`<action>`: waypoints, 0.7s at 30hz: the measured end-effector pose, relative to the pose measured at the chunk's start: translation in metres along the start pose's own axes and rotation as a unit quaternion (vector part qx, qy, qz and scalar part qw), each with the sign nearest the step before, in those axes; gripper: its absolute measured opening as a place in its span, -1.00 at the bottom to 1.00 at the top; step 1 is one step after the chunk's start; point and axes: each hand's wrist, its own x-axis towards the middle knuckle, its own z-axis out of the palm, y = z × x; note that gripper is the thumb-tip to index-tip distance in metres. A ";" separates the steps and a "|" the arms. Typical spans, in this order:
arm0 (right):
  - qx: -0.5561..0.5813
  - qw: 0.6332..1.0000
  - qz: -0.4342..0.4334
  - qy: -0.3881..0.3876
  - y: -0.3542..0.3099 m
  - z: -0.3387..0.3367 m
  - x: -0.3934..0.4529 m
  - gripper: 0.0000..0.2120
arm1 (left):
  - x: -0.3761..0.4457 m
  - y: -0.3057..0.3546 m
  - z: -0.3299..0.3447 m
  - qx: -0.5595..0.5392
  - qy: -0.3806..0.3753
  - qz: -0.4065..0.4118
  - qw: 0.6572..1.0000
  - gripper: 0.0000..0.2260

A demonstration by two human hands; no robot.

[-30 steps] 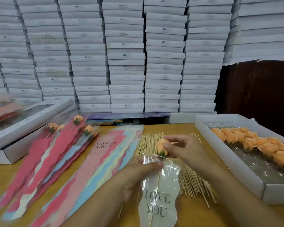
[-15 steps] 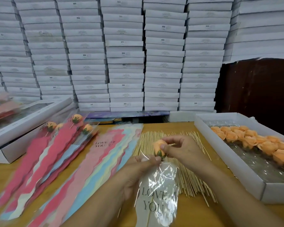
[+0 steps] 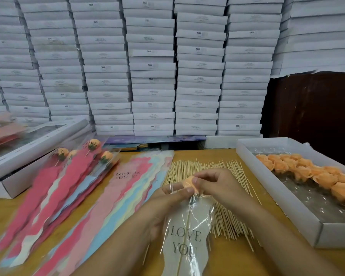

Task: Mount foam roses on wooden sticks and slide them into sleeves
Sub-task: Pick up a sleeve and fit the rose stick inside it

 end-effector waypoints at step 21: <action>-0.002 0.993 0.081 -0.084 0.000 0.004 -0.001 -0.76 | 0.012 0.003 0.004 -0.003 0.057 0.009 0.998 -0.76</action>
